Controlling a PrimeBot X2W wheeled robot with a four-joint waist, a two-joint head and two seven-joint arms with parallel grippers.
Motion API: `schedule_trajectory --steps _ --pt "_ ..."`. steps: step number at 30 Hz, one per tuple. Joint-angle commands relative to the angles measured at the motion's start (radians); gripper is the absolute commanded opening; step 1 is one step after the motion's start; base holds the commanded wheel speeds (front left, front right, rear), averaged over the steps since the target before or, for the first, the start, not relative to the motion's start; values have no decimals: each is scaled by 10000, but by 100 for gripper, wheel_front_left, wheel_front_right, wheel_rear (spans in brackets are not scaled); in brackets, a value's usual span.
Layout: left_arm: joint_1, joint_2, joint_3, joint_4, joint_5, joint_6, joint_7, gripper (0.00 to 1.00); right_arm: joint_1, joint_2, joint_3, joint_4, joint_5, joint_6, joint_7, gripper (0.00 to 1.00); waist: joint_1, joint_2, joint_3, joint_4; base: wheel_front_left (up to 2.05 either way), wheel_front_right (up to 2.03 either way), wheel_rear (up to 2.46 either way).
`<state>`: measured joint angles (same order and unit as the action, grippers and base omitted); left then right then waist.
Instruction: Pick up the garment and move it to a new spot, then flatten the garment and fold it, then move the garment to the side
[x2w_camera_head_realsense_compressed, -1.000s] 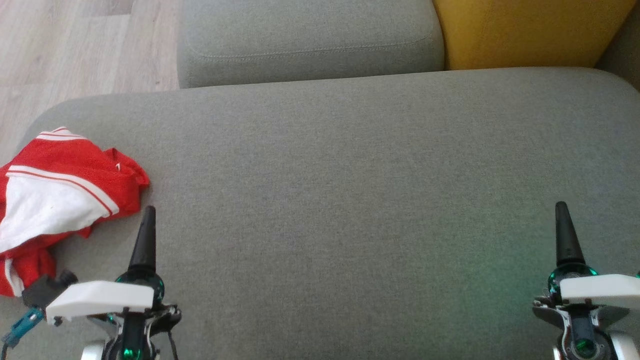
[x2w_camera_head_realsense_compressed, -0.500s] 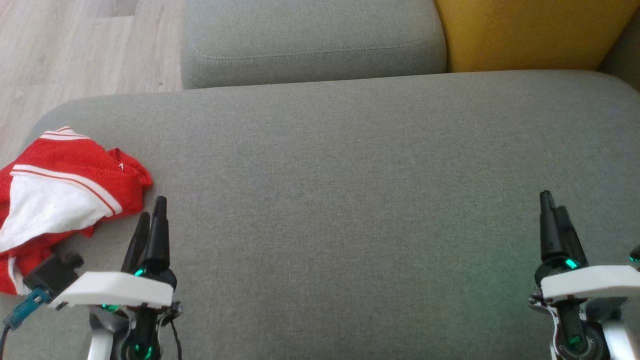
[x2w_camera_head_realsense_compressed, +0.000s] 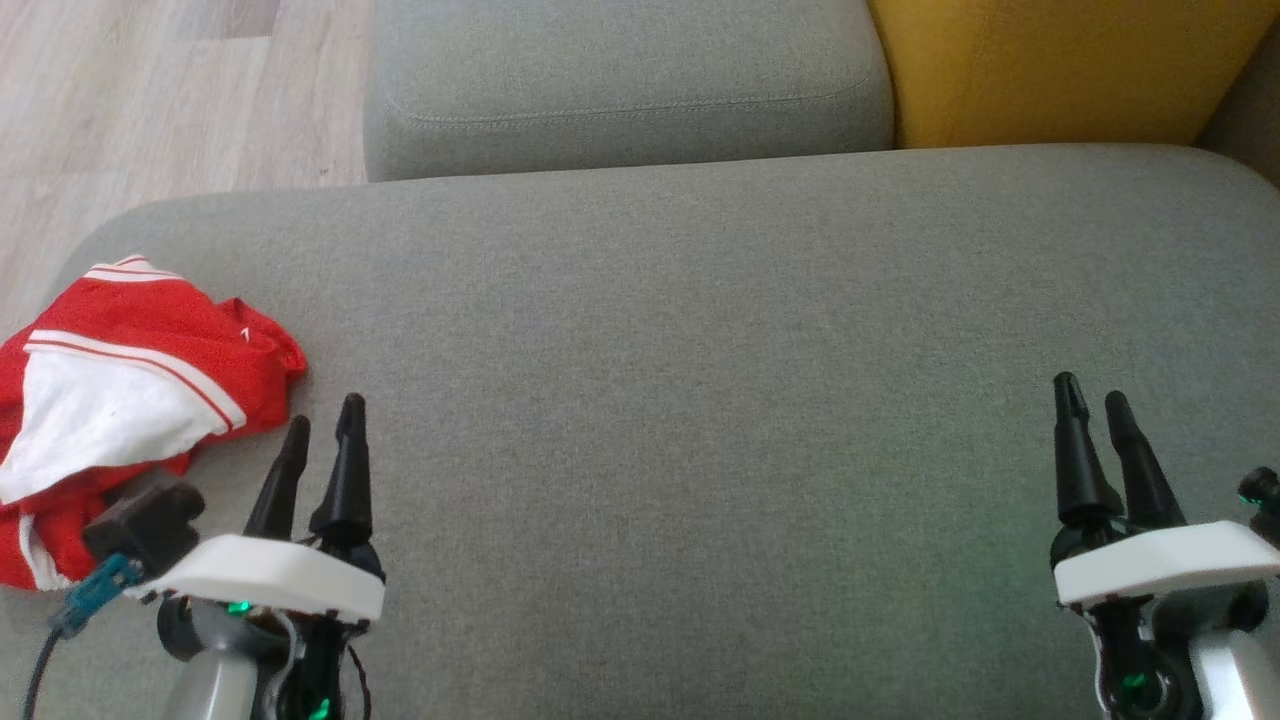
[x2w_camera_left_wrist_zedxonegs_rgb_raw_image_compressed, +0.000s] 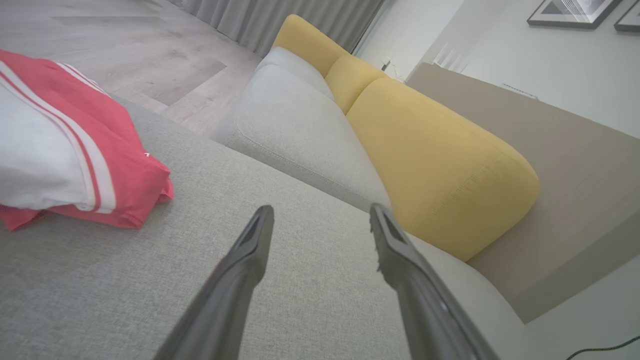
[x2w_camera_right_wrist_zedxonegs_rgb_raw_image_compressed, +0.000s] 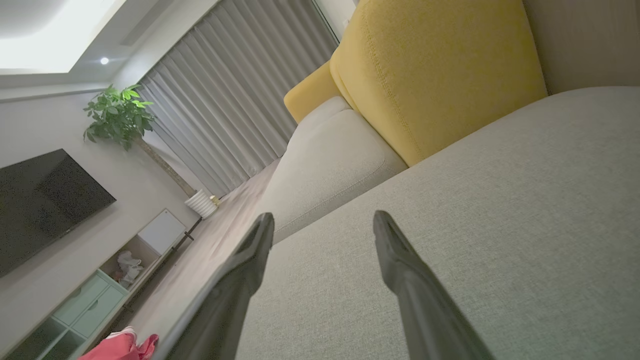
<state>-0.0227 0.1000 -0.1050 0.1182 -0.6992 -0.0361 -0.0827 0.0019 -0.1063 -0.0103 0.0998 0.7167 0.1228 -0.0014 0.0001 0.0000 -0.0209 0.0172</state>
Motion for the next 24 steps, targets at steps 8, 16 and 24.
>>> schedule_trajectory --steps 8,16,24 --pt "-308 379 -168 -231 1148 333 -355 100 -63 -209 319 -572 -1330 48 -140 100 0 0 -53 -5 0 0 0" --pt "-208 551 -403 -57 2129 690 -589 100 125 -178 448 -632 -2416 53 -209 100 0 0 -109 -7 0 0 0" --pt "-40 683 -694 49 3123 1000 -853 100 294 -140 507 -645 -3585 59 -376 100 0 0 -152 27 0 0 0"
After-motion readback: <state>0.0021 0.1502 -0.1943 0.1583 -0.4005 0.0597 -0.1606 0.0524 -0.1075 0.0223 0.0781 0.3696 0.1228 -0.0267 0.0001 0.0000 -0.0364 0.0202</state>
